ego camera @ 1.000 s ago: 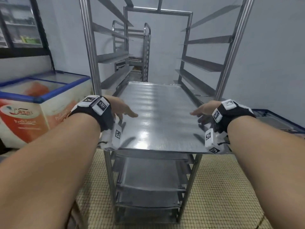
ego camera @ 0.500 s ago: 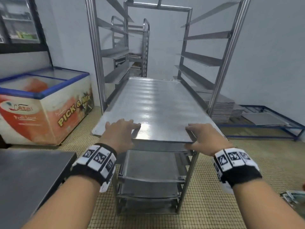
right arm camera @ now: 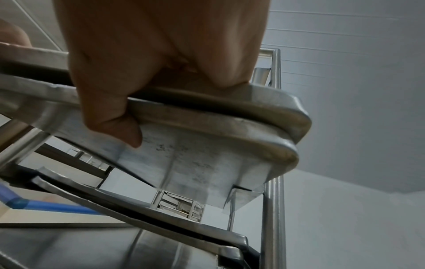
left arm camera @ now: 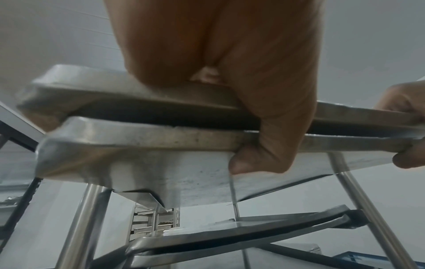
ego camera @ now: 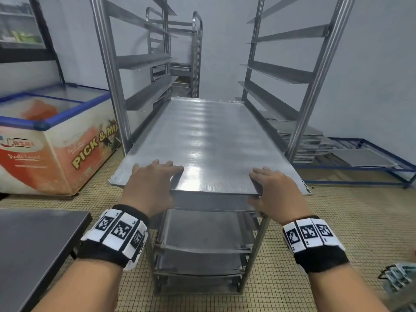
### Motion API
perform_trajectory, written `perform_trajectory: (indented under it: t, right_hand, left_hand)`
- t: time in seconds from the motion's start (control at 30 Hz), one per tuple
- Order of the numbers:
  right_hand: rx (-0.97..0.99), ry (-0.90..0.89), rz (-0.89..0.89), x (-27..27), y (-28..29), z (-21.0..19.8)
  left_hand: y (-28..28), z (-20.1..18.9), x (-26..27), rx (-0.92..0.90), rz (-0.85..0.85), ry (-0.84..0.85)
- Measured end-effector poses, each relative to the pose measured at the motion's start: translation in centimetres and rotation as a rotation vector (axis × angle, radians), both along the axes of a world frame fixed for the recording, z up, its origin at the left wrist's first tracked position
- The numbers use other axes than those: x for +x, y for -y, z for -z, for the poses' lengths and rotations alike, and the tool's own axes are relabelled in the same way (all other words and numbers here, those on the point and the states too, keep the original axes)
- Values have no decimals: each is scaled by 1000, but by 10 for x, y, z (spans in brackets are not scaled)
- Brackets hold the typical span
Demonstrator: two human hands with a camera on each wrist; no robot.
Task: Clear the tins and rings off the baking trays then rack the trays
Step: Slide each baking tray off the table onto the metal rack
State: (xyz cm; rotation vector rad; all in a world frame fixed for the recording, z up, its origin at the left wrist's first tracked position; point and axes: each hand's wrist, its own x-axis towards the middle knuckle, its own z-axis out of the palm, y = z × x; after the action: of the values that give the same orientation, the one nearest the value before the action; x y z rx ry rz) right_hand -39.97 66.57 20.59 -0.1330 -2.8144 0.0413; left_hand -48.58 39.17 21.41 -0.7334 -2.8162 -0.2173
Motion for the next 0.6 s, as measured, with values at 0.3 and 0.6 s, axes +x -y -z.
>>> perform_trajectory:
  t: [0.3, 0.6]
  right_hand:
    - [51, -56, -37, -55, -24, -4]
    - [91, -69, -36, -115, -43, -15]
  left_hand:
    - [-23, -14, -46, 34, -25, 23]
    - [-43, -21, -108, 39, -23, -12]
